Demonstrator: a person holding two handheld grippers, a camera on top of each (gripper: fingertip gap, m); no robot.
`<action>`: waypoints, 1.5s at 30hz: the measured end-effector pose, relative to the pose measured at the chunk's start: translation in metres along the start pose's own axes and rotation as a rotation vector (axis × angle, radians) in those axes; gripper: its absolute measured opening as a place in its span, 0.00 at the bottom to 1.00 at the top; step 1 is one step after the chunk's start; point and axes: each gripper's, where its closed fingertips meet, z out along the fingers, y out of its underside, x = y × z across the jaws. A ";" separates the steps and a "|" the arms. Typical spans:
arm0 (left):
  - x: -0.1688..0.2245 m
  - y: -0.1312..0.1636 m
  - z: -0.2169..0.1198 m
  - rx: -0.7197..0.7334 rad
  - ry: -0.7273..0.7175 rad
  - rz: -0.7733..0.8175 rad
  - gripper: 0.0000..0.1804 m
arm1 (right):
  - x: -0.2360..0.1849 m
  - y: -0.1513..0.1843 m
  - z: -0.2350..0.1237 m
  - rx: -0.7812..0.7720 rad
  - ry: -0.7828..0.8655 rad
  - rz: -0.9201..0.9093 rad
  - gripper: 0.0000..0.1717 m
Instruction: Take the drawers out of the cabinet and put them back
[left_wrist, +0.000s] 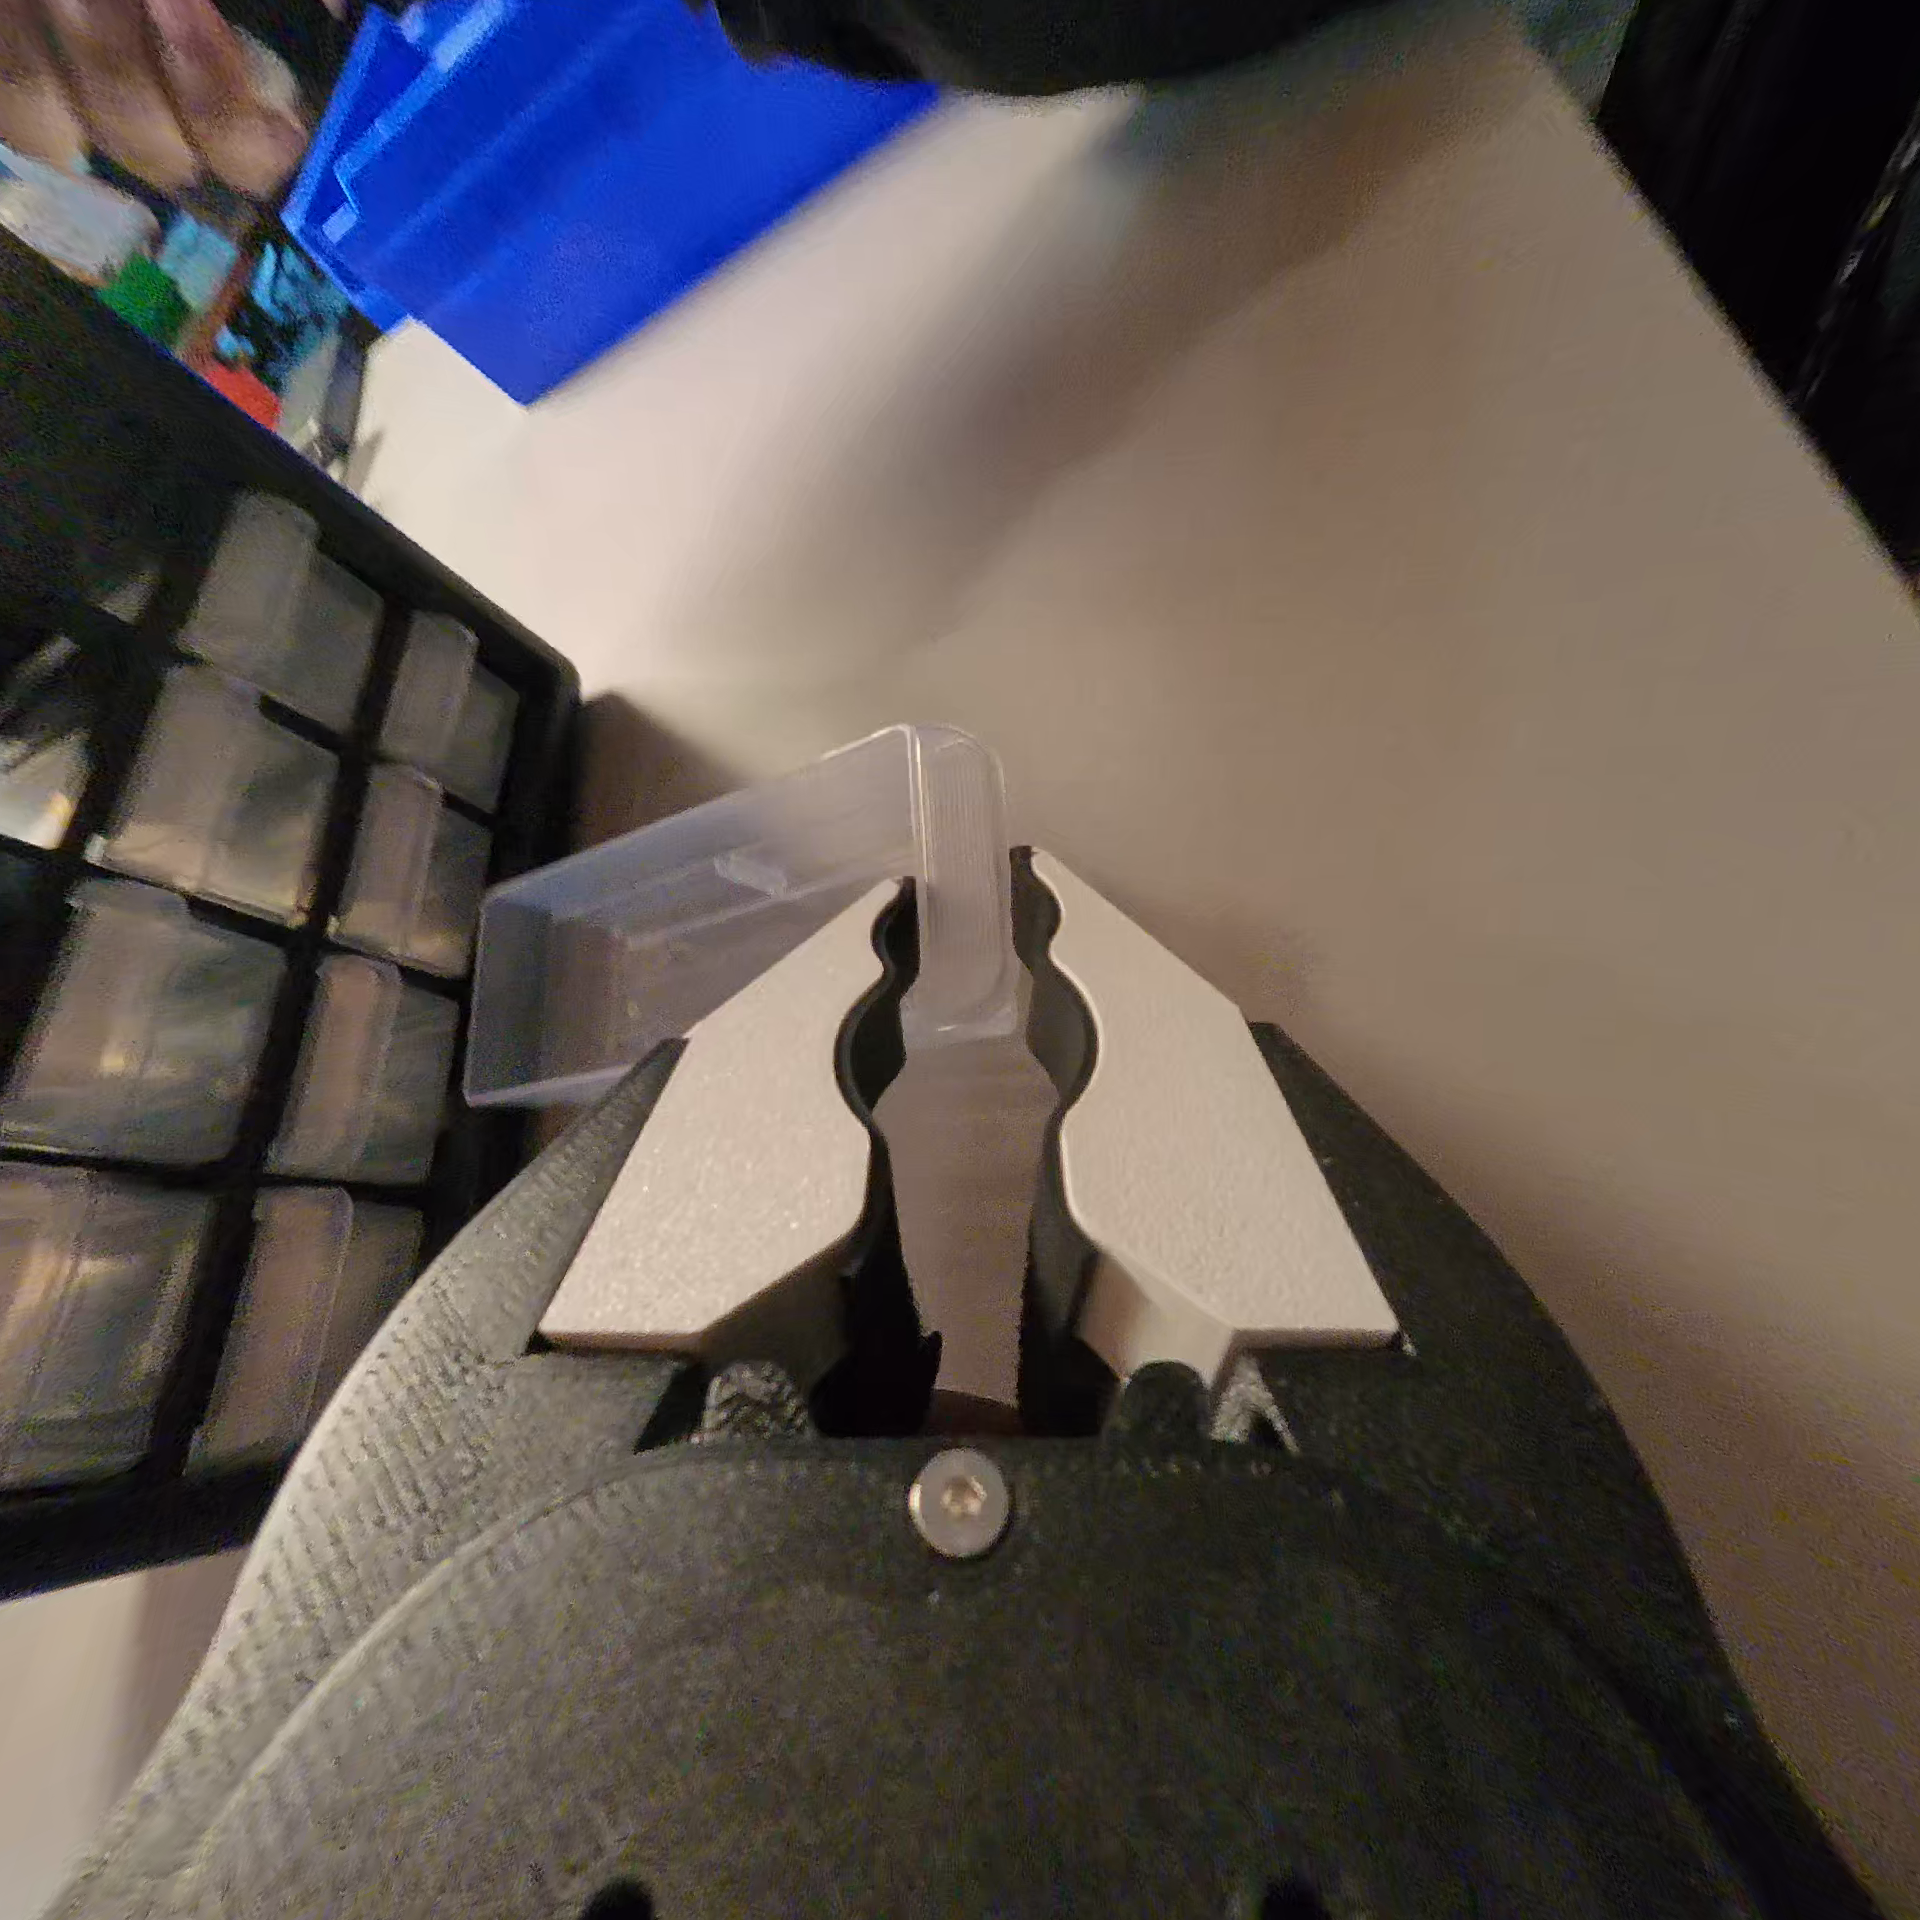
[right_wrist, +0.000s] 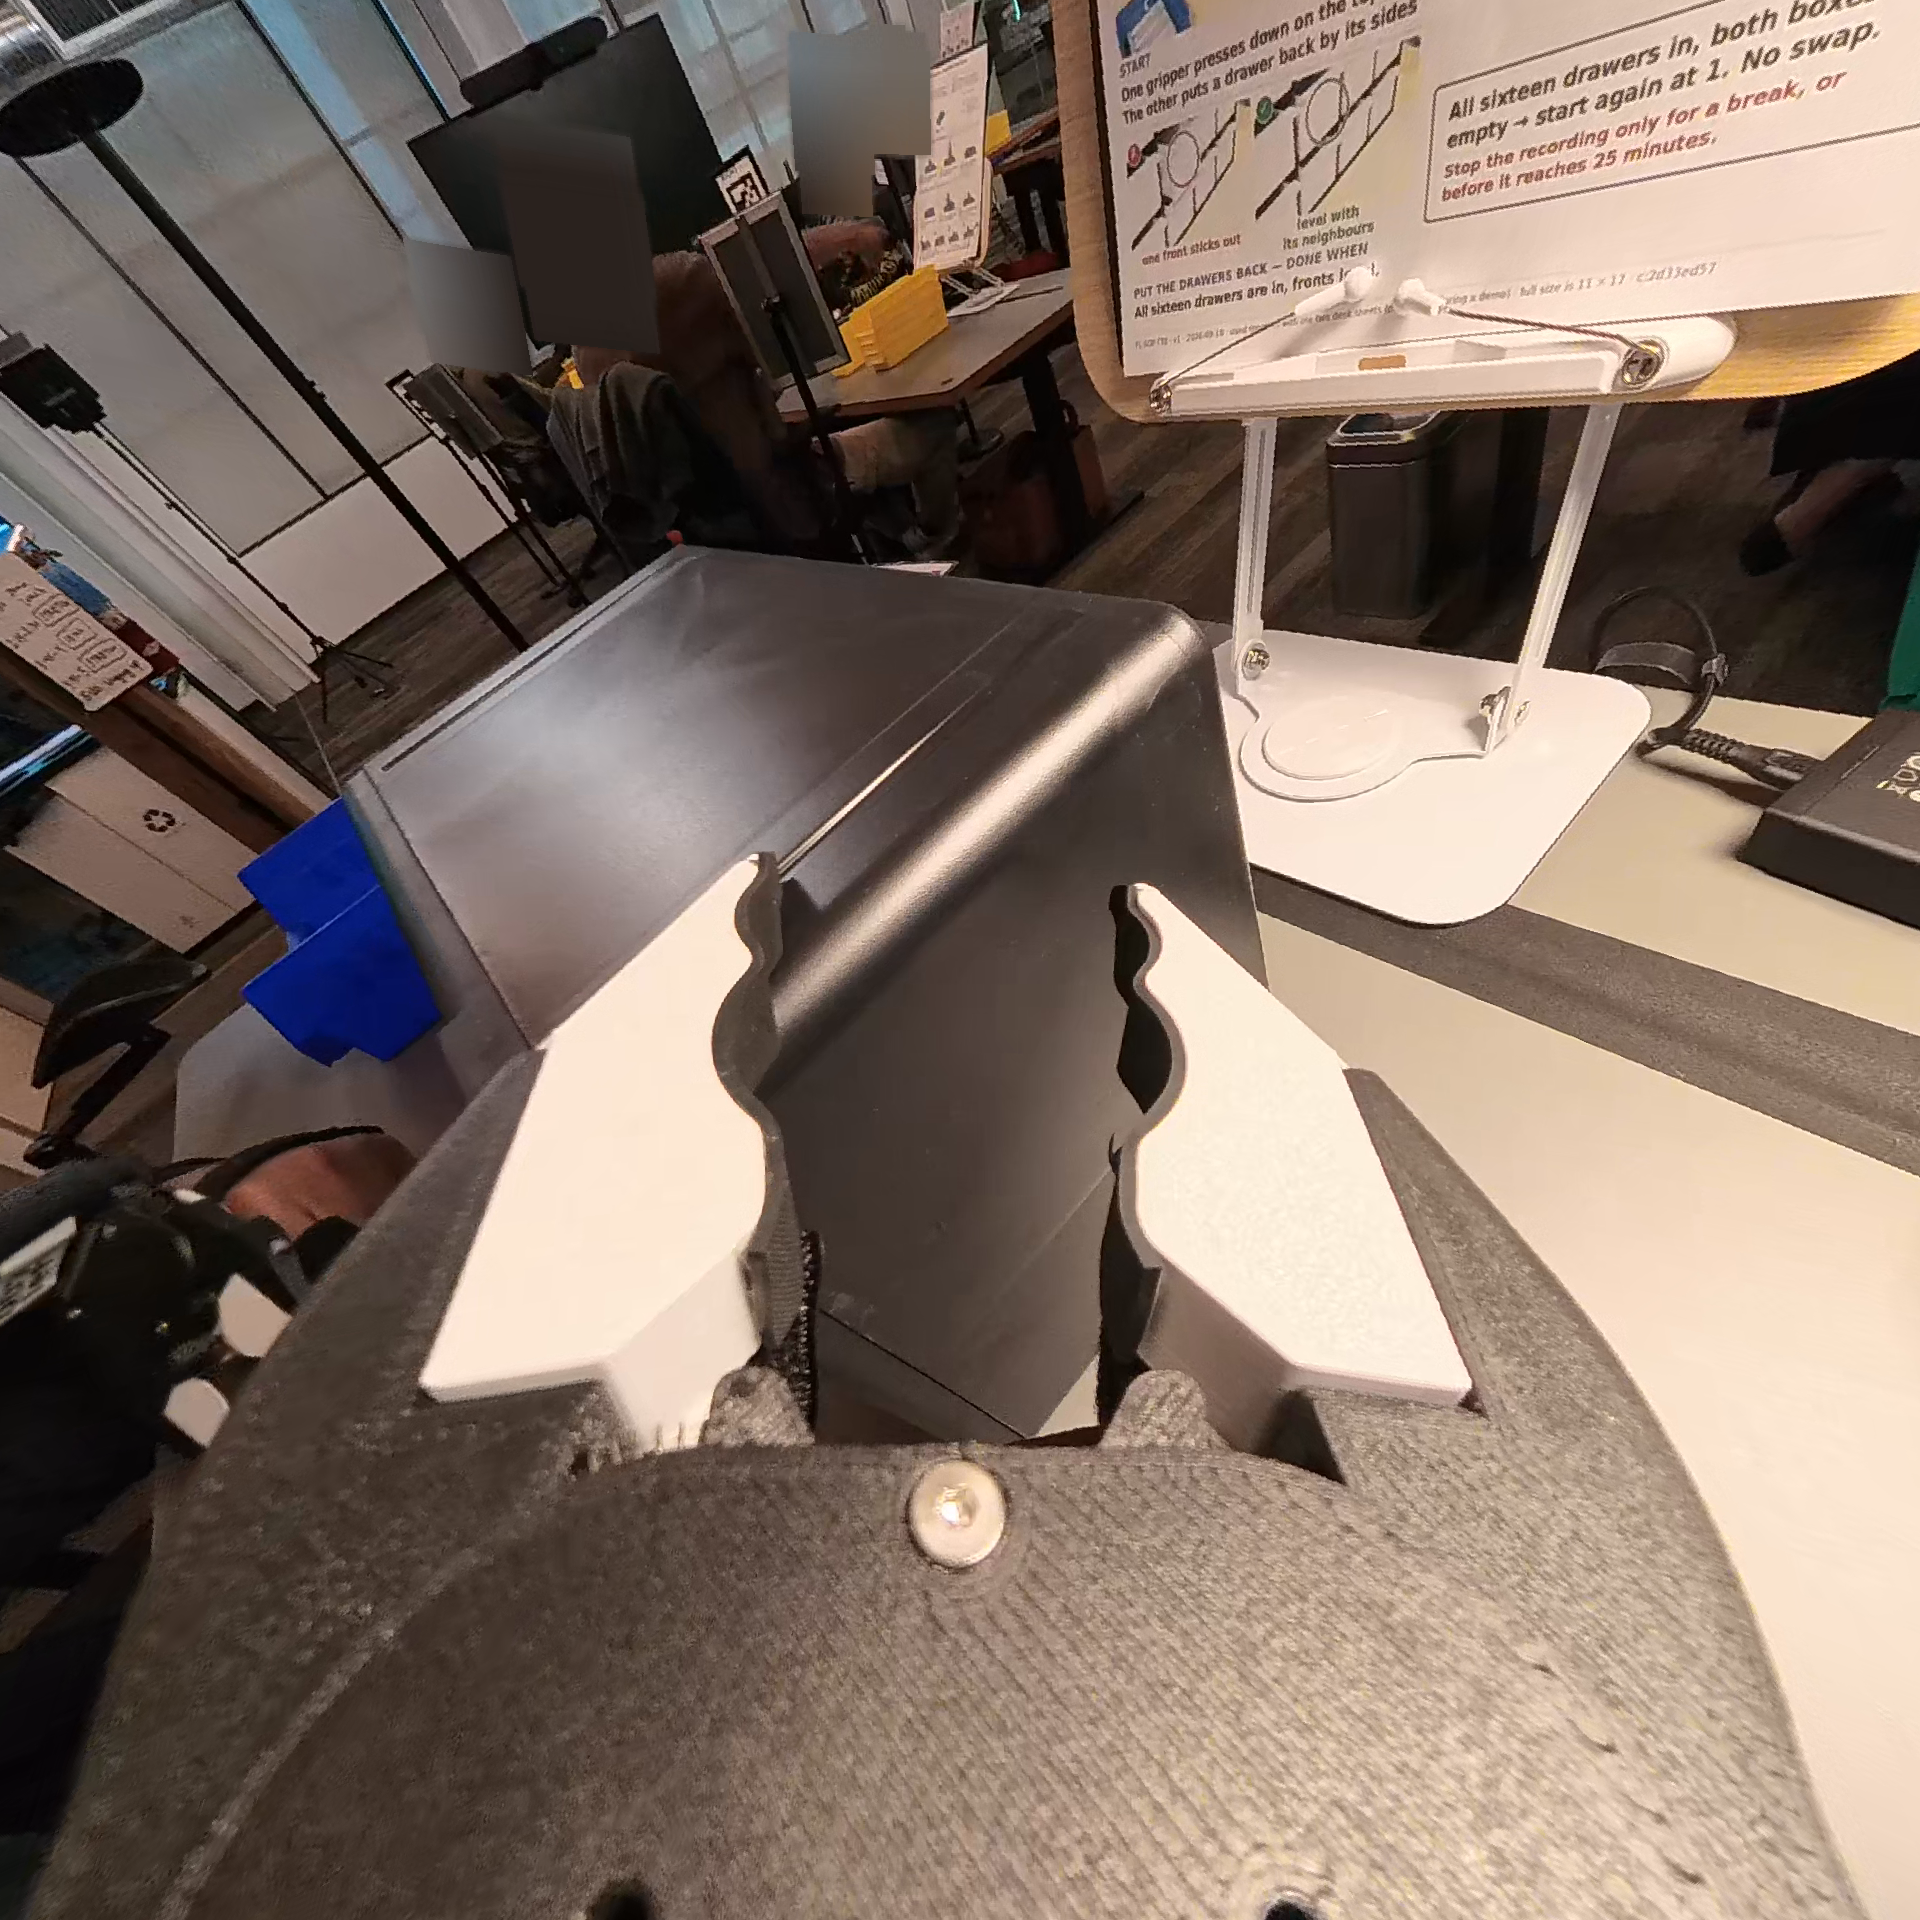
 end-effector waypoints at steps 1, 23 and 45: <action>-0.003 -0.008 -0.002 0.042 -0.001 -0.013 0.09 | 0.000 0.000 0.000 0.000 0.000 0.000 0.39; -0.107 -0.150 0.011 0.238 0.177 -0.169 0.10 | 0.000 0.000 0.000 0.004 -0.007 0.013 0.39; -0.117 -0.105 0.057 0.068 -0.066 0.130 0.10 | -0.001 0.000 0.000 0.003 -0.004 0.002 0.38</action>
